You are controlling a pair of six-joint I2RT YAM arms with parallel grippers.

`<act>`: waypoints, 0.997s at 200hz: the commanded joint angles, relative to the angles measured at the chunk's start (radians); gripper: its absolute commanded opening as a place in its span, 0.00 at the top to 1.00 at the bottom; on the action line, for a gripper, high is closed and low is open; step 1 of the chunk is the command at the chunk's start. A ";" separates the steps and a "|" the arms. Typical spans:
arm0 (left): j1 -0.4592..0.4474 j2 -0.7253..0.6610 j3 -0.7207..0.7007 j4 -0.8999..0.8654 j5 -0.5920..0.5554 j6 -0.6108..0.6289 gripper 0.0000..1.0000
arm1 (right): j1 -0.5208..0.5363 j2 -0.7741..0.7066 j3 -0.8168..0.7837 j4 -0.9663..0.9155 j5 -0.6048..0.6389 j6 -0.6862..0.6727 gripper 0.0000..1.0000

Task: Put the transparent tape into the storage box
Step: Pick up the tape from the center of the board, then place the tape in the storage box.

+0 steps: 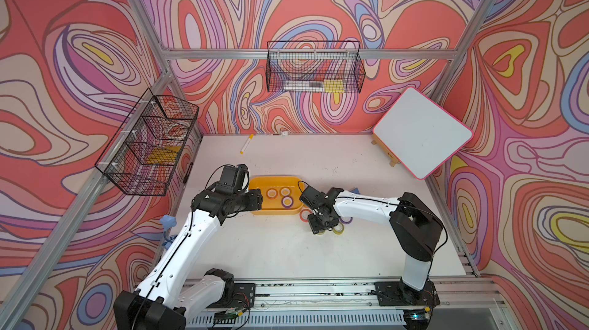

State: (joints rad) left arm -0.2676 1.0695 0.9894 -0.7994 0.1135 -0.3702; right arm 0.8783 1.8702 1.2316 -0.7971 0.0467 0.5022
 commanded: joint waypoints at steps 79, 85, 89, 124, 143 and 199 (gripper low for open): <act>0.003 -0.024 -0.024 -0.009 -0.034 0.004 0.35 | 0.006 -0.161 0.081 -0.128 0.039 0.029 0.58; 0.003 -0.025 -0.031 -0.009 -0.038 0.000 0.35 | 0.006 -0.172 0.103 -0.144 0.042 0.029 0.58; 0.003 -0.024 -0.035 -0.009 -0.037 -0.002 0.35 | 0.005 -0.178 0.118 -0.153 0.046 0.029 0.58; 0.003 -0.035 -0.078 0.003 -0.035 -0.027 0.35 | 0.006 -0.154 0.288 -0.189 0.050 -0.019 0.57; 0.002 -0.045 -0.095 0.008 -0.046 -0.035 0.35 | 0.005 -0.065 0.419 -0.201 0.042 -0.060 0.57; 0.008 -0.063 -0.127 0.016 -0.078 -0.040 0.35 | 0.006 0.245 0.779 -0.186 -0.013 -0.099 0.56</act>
State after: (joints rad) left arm -0.2676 1.0203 0.8768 -0.7986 0.0616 -0.4004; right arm 0.8787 2.0071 1.9079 -0.9771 0.0521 0.4301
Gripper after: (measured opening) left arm 0.650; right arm 0.435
